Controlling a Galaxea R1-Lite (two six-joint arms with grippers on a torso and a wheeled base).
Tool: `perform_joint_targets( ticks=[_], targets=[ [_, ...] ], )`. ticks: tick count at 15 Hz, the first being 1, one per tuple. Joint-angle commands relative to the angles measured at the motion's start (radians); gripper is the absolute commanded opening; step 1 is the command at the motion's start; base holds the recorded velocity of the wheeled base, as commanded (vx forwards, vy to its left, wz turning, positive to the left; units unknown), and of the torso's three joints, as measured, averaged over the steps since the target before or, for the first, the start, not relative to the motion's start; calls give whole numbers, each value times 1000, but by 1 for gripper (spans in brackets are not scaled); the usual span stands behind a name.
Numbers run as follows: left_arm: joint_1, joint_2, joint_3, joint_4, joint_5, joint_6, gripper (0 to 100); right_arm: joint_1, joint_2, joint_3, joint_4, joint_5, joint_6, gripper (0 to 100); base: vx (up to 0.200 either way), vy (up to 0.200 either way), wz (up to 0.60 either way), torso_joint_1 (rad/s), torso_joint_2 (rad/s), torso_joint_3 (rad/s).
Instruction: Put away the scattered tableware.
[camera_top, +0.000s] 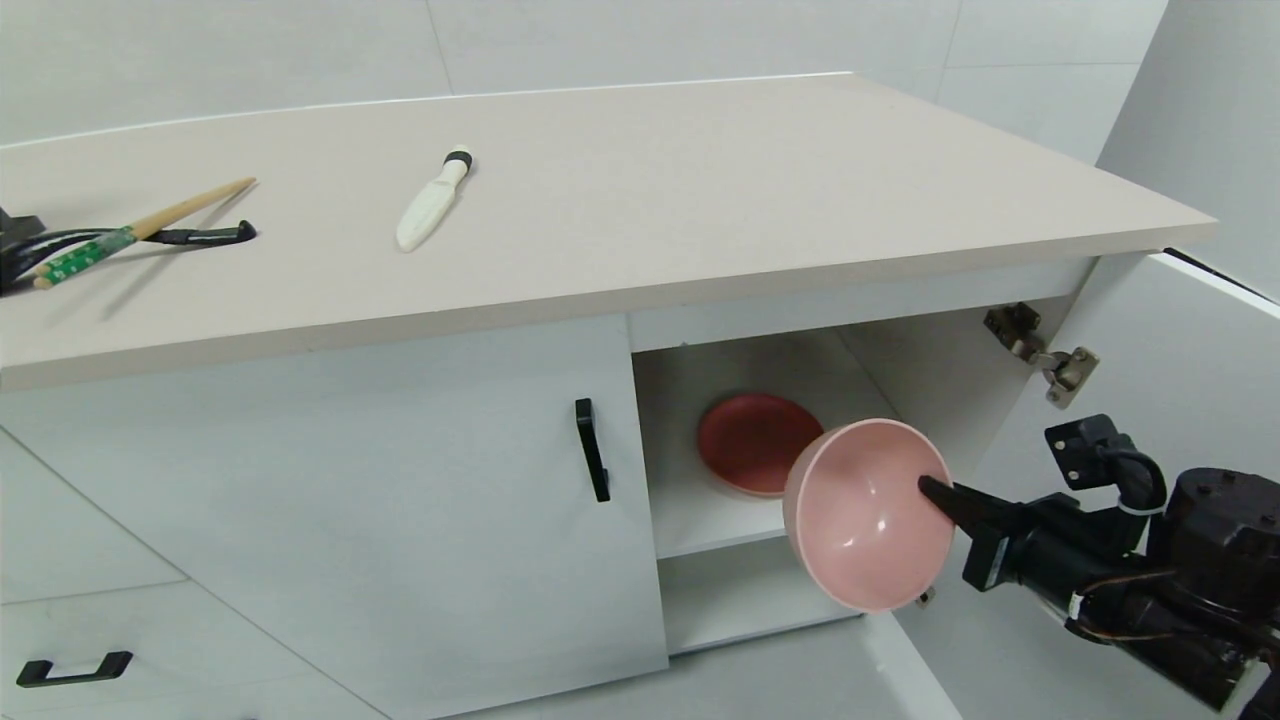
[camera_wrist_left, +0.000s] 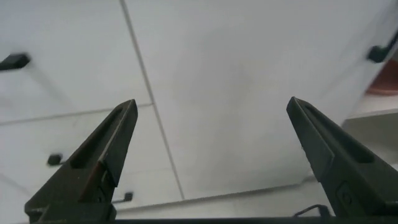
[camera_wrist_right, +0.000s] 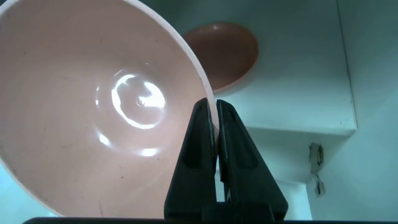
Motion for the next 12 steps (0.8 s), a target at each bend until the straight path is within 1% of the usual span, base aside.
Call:
perform_joint_targets(
  ticks=[1, 2, 3, 4, 5, 6, 7, 8, 9, 10, 12],
  targets=[
    [33, -98, 38, 37, 0, 26, 100, 12, 103, -66, -1, 0, -30, 0, 0, 0, 0, 0, 0, 0],
    [32, -121, 44, 66, 8, 72, 100, 18, 131, -87, -1, 0, -50, 0, 0, 0, 0, 0, 0, 0],
    [30, -128, 53, 67, 11, 108, 100, 29, 137, -105, -1, -1, -51, 0, 0, 0, 0, 0, 0, 0],
    [27, -137, 69, 69, 6, 127, 100, 37, 137, -116, -1, 0, -51, 0, 0, 0, 0, 0, 0, 0],
    [17, -142, 70, 72, -12, 118, 100, 38, 138, -121, -1, 0, -53, 0, 0, 0, 0, 0, 0, 0],
    [17, -145, 73, 73, -50, 82, 100, 38, 140, -127, -1, 2, -53, 0, 0, 0, 0, 0, 0, 0],
    [17, -147, 78, 78, -113, 38, 100, 43, 146, -141, -1, 2, -53, 0, 0, 0, 0, 0, 0, 0],
    [17, -147, 76, 87, -173, 36, 100, 43, 154, -165, -1, 2, -53, 0, 0, 0, 0, 0, 0, 0],
    [17, -147, 78, 87, -165, 41, 100, 43, 164, -188, -1, 3, -53, 0, 0, 0, 0, 0, 0, 0],
    [17, -147, 78, 115, -153, 41, 100, 43, 187, -222, -1, 6, -53, 0, 0, 0, 0, 0, 0, 0],
    [17, -147, 76, 129, -152, 3, 100, 43, 246, -285, -1, 8, -55, 0, 0, 0, 0, 0, 0, 0]
  ],
)
